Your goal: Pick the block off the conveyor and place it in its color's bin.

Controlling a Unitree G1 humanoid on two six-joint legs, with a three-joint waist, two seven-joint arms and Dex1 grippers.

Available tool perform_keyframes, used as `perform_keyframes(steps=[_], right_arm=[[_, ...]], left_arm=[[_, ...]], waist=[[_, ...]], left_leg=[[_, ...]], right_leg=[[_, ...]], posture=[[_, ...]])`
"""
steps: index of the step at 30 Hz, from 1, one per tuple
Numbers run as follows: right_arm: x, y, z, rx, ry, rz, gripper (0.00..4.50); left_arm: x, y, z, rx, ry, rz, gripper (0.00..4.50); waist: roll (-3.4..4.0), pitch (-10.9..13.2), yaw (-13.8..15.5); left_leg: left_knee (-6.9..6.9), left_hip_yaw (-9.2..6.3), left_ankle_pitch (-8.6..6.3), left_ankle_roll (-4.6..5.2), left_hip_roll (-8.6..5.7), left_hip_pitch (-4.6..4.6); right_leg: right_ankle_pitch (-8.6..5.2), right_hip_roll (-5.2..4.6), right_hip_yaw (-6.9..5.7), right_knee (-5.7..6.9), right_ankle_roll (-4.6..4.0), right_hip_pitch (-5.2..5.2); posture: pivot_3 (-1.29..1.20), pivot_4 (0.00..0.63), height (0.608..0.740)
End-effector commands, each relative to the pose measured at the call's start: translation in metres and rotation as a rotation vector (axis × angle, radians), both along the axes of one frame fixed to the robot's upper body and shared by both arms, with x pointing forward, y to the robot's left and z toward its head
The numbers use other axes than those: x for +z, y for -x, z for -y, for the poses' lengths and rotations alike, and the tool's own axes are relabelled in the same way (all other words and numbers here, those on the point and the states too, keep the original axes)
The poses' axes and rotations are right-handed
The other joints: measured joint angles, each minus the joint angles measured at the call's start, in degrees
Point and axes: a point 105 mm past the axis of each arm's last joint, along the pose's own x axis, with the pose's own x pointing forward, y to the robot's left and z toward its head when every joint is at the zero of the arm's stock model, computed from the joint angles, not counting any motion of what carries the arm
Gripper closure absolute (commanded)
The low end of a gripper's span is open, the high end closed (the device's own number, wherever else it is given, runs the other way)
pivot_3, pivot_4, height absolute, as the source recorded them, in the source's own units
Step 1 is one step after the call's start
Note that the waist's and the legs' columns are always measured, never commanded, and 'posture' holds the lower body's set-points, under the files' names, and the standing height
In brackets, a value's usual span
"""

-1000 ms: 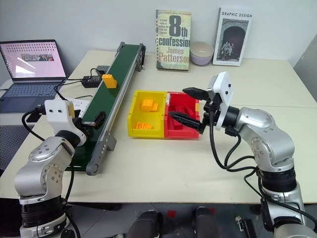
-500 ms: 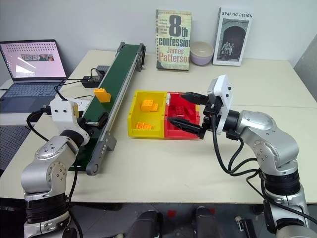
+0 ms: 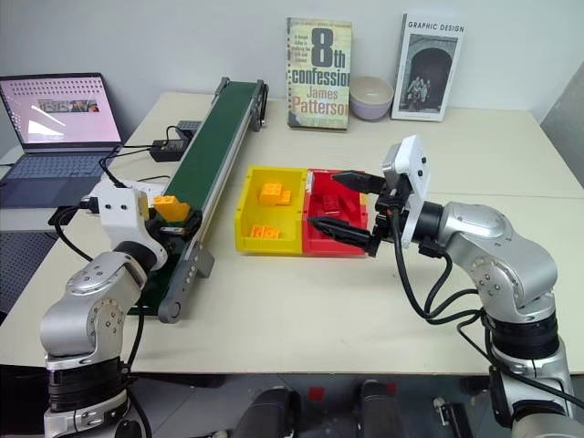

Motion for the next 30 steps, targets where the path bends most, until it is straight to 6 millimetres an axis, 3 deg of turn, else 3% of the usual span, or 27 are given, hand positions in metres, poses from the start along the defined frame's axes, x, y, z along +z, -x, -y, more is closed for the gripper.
perform_keyframes(steps=[1, 5, 8, 11, 17, 22, 26, 30], right_arm=[[0.016, 0.012, 0.011, 0.04, -0.002, 0.034, 0.0], [0.015, 0.016, 0.009, 0.089, 0.014, 0.016, 0.0], [0.013, 0.017, 0.007, 0.111, 0.018, 0.01, 0.0], [0.012, 0.018, 0.005, 0.121, 0.016, 0.006, 0.0], [0.007, 0.019, 0.002, 0.143, 0.022, -0.001, 0.0], [0.003, 0.027, -0.001, 0.185, 0.044, -0.005, 0.0], [0.004, 0.024, 0.0, 0.149, 0.053, 0.024, 0.0], [0.003, 0.012, 0.007, 0.004, 0.086, 0.095, 0.0]], left_arm=[[0.008, 0.013, -0.009, 0.01, -0.004, 0.01, 1.0], [0.009, 0.017, -0.009, 0.003, -0.005, -0.003, 1.85], [0.007, 0.026, -0.007, 0.004, -0.001, -0.022, 2.24], [0.008, 0.032, -0.007, 0.014, 0.003, -0.028, 2.97], [0.015, 0.04, -0.008, 0.044, 0.001, -0.013, 2.98], [0.031, 0.035, 0.0, -0.025, -0.025, 0.004, 2.98], [0.051, 0.021, 0.022, -0.18, -0.074, 0.022, 2.98], [0.066, 0.002, 0.056, -0.388, -0.108, 0.031, 2.98]], waist=[[0.0, 0.0, 0.01], [0.0, 0.0, 0.01], [0.0, 0.0, -0.01], [0.0, 0.0, -0.02], [0.0, 0.0, 0.01], [-0.01, 0.0, 0.01], [-0.01, 0.0, 0.18], [-0.01, 0.0, 0.14]], left_leg=[[-0.01, 0.01, 0.0, 0.0, 0.0, -0.01], [-0.01, -0.03, 0.0, 0.0, 0.0, -0.01], [0.01, -0.03, 0.0, 0.0, 0.03, -0.01], [0.0, 0.02, 0.0, 0.0, 0.04, 0.0], [0.0, -0.02, 0.0, 0.0, 0.04, -0.01], [0.01, -0.02, 0.0, 0.0, 0.04, -0.01], [0.02, -0.07, 0.0, 0.0, 0.01, -0.02], [0.02, 0.04, 0.0, 0.0, -0.1, -0.02]], right_leg=[[0.0, -0.02, 0.01, -0.02, 0.0, -0.01], [0.0, -0.05, -0.02, -0.03, 0.0, 0.01], [-0.01, -0.04, -0.03, -0.02, 0.0, 0.01], [-0.01, -0.03, 0.01, -0.03, 0.0, 0.01], [-0.01, -0.02, -0.02, -0.02, -0.01, 0.01], [-0.01, 0.02, -0.03, -0.02, -0.01, 0.01], [-0.02, 0.1, -0.1, -0.01, -0.01, 0.01], [-0.02, 0.08, -0.09, -0.05, 0.01, 0.02]], posture=[[0.0, 0.15, 0.74], [0.0, 0.15, 0.74], [0.0, 0.15, 0.74], [0.0, 0.15, 0.74], [0.0, 0.15, 0.74], [0.0, 0.15, 0.74], [0.0, 0.15, 0.74], [0.0, 0.15, 0.74]])
